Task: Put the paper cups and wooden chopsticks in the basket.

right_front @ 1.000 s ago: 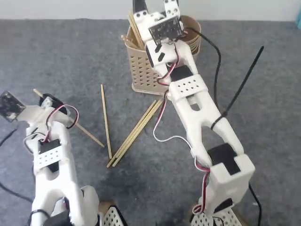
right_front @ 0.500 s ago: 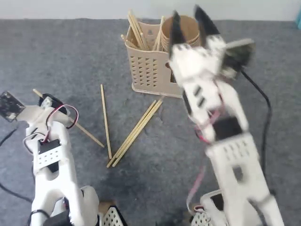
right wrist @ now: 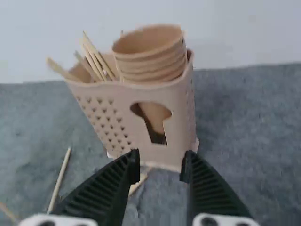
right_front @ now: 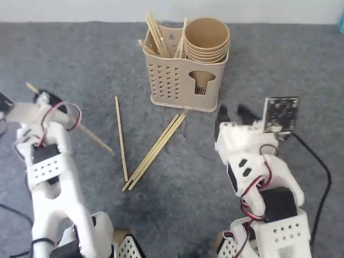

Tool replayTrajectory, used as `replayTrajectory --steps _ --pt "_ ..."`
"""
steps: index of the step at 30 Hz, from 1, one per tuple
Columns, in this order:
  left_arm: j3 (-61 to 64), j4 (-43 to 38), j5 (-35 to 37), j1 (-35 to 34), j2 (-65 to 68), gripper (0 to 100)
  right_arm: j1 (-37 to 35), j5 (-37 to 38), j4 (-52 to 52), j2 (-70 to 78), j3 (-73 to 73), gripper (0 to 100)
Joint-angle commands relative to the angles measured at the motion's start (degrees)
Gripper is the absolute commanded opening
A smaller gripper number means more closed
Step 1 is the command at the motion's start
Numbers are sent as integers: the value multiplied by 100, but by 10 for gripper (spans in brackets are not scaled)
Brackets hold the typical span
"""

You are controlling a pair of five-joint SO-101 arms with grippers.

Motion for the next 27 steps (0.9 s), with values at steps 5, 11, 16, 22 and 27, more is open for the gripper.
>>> replayTrajectory --steps 5,11,16,22,27 --pt "-1780 35 -18 457 -281 12 -277 -246 -769 -180 1873 14" --pt "-3037 53 -44 1037 -281 12 -848 -949 -3231 -233 3956 9" --pt "-3952 26 -79 1916 -246 12 -831 -941 -3785 -189 4167 9" --pt "-4813 -387 -1240 3086 -229 12 -831 -527 -3785 -180 4167 9" --pt "-5358 -607 -1433 3692 105 12 -831 -519 -3785 -180 4167 9"
